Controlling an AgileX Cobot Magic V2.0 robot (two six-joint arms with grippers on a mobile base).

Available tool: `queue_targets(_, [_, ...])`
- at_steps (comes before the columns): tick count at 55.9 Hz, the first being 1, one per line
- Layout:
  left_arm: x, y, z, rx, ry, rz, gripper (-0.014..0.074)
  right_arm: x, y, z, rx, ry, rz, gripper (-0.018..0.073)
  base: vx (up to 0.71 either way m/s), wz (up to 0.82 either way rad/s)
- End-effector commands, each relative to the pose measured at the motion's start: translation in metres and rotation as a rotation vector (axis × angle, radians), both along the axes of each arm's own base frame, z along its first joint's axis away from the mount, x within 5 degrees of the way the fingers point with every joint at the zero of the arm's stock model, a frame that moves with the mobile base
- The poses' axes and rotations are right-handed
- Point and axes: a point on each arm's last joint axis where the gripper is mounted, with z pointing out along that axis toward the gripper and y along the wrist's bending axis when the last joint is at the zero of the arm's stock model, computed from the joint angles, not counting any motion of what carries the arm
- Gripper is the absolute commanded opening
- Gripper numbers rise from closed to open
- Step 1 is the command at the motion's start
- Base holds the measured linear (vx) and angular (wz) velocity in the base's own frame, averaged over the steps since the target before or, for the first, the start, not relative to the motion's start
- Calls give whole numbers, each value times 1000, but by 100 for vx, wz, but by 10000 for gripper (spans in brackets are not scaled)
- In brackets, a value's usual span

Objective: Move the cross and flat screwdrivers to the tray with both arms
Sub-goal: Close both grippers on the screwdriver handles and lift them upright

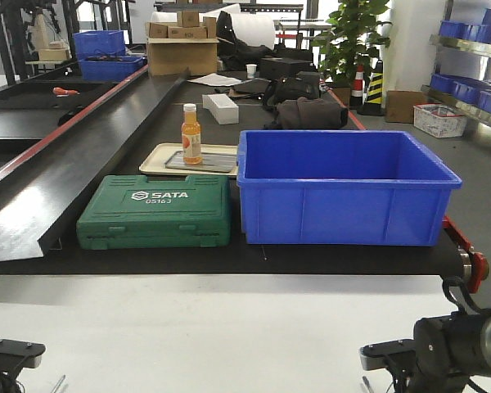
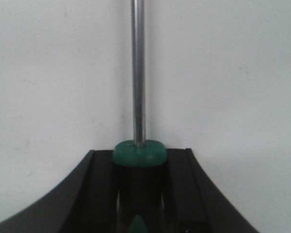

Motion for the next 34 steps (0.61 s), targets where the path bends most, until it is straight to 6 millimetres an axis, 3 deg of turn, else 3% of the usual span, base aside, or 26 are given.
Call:
queue_targets(1, [1, -3, 8, -29, -11, 30, 104, 6, 1, 11, 20, -57, -4, 433, 0, 0])
queue_targets(13, [2, -3, 8, -29, -23, 33, 104, 3, 1, 10, 21, -25, -10, 260, 0, 0])
queue_targets(25, [3, -6, 12, -63, -31, 69, 57, 0, 3, 11, 36, -1, -33, -10, 0, 0])
queue_targets(34, [3, -10, 42, -139, -126, 139, -8, 0, 5, 27, 79, -38, -74, -13, 0, 0])
